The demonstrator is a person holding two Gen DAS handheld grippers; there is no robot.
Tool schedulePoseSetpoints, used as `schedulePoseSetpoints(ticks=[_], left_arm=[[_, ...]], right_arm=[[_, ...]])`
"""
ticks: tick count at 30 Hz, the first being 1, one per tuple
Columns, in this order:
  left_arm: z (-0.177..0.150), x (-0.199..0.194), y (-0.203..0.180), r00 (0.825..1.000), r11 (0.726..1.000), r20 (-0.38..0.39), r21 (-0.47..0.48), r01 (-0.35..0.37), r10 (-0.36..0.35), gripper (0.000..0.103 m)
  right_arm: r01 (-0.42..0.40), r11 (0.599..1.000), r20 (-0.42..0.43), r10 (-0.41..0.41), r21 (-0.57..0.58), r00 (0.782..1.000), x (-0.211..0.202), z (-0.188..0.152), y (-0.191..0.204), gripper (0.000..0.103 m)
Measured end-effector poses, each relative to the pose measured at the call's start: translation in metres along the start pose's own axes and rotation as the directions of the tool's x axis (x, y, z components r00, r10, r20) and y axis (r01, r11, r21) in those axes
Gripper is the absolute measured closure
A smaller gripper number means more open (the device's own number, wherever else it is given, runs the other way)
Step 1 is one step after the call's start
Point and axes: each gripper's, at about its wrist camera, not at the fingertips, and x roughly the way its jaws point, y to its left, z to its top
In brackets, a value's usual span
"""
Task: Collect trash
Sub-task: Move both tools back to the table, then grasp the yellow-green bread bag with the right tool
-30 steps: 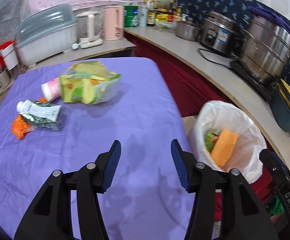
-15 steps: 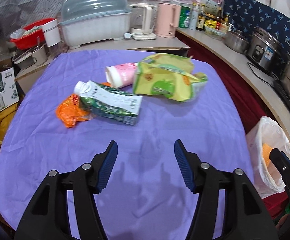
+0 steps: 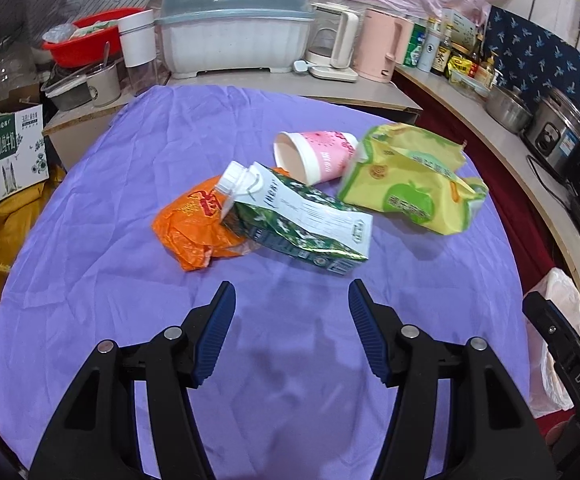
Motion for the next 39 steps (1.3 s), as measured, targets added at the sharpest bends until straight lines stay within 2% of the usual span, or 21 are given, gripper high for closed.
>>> schedulePoseSetpoints(ticks=[5,18,22,25,26,27,29,34,39], left_arm=[[0.01,0.008,0.016,1.0,0.999,0.002,-0.04,-0.005,0.005,0.042],[0.031,0.029,0.031,1.0,0.996,-0.002,-0.093,-0.015,0.015,0.038],[0.037,0.036,0.028,1.0,0.993,-0.006,-0.116,-0.007,0.007,0.033],[0.041,0.044,0.024,1.0,0.99,-0.02,-0.14,0.008,-0.011,0.024],[0.042,0.046,0.022,1.0,0.989,-0.019,-0.147,0.003,-0.006,0.023],[0.043,0.048,0.021,1.0,0.988,-0.019,-0.154,-0.003,0.0,0.023],[0.046,0.054,0.016,1.0,0.986,-0.03,-0.169,-0.005,0.0,0.023],[0.055,0.072,0.005,0.997,0.972,-0.065,-0.229,-0.055,0.041,0.021],[0.064,0.088,-0.009,0.989,0.959,-0.078,-0.244,-0.144,0.129,0.018]], right_arm=[[-0.018,1.0,-0.001,0.018,-0.004,1.0,0.023,0.013,0.016,0.057],[-0.007,1.0,0.003,0.007,0.027,1.0,0.084,0.047,0.027,0.057],[-0.008,0.999,-0.003,0.008,0.039,1.0,0.098,0.051,0.027,0.057],[0.001,0.999,-0.008,0.0,0.038,1.0,0.105,0.05,0.026,0.058],[0.003,0.999,-0.01,-0.002,0.035,1.0,0.108,0.05,0.025,0.063],[0.003,0.999,-0.014,-0.003,0.034,1.0,0.109,0.049,0.024,0.075],[-0.004,0.999,-0.029,0.005,0.04,1.0,0.113,0.049,0.022,0.077],[-0.008,0.999,-0.015,0.009,0.044,1.0,0.106,0.046,0.015,0.08],[-0.012,0.999,-0.018,0.012,0.049,1.0,0.103,0.045,0.005,0.081]])
